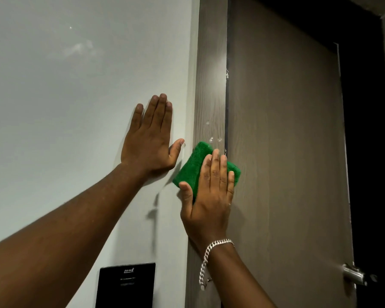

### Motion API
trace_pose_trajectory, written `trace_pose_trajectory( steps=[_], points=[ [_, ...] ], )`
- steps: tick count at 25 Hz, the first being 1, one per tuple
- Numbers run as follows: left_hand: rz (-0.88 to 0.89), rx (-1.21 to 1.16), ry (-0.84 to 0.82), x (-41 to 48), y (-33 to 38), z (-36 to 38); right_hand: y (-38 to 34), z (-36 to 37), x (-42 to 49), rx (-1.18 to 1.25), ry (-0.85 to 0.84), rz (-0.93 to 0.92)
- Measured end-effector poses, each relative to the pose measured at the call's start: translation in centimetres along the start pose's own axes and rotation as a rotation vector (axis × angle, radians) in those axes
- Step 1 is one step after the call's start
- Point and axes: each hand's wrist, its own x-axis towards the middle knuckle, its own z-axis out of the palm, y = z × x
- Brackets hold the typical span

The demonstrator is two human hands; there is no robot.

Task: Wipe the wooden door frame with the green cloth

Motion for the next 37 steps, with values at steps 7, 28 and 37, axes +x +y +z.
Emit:
trace_pose_trajectory(
  steps=[7, 28, 37],
  points=[
    [-0.008, 0.006, 0.026, 0.0, 0.0, 0.4, 0.7, 0.5, 0.6, -0.026, 0.050, 0.008],
    [-0.087, -0.002, 0.071, 0.1, 0.0, 0.7, 1.1, 0.3, 3.4, -0.008, 0.062, 0.035],
    [-0.228, -0.035, 0.095, 2.6, 0.2, 0.1, -0.1, 0.1, 5.8, 0.008, 0.045, 0.008]
  ],
)
